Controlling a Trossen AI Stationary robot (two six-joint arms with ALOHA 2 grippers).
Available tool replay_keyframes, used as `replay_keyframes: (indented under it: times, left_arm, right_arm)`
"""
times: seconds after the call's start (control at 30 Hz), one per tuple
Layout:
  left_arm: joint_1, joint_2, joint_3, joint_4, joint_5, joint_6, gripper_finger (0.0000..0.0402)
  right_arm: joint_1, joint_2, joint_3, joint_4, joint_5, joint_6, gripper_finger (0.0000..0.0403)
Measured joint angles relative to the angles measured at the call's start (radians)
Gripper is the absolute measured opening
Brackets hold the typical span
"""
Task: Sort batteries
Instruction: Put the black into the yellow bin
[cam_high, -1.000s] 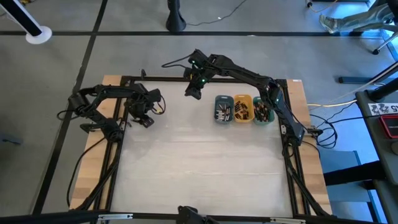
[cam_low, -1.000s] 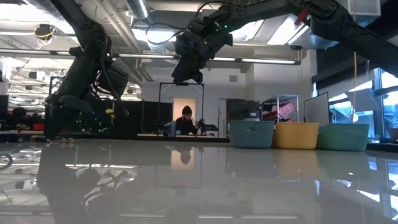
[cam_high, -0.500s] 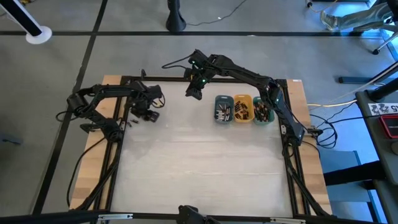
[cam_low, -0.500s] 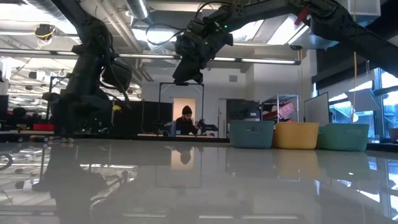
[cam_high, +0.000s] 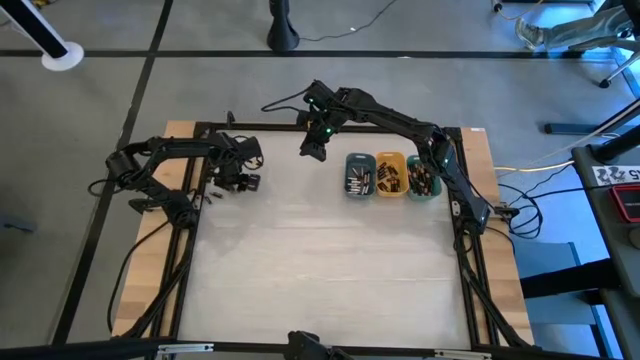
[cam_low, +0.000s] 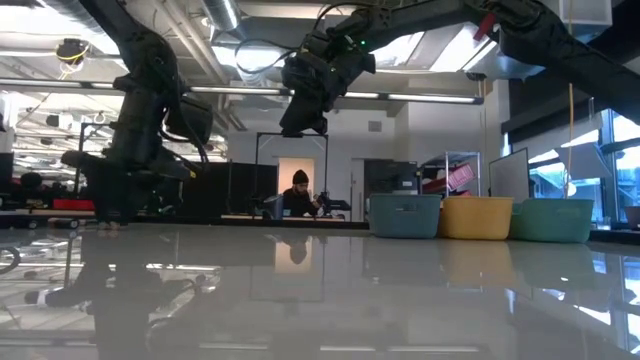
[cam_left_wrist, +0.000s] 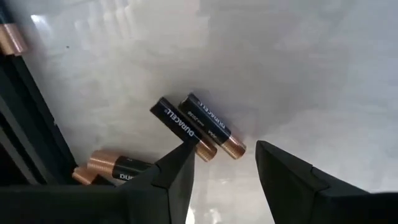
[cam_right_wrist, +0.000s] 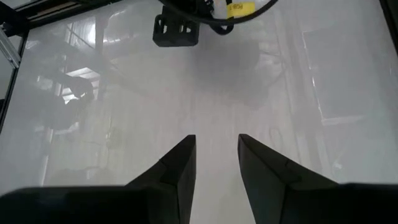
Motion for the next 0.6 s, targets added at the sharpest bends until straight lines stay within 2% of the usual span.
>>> replay_keyframes:
  times: [0.3, 0.6]
  left_arm:
    - [0.0, 0.004, -0.016, 0.127, -0.004, -0.001, 0.0143]
    - [-0.006, 0.001, -0.016, 0.137, -0.005, 0.071, 0.0133]
  right_arm:
    - [-0.005, 0.0, 0.0, -0.087, 0.008, 0.006, 0.0122]
    - [-0.021, -0.006, 0.0, -0.278, 0.025, -0.006, 0.0122]
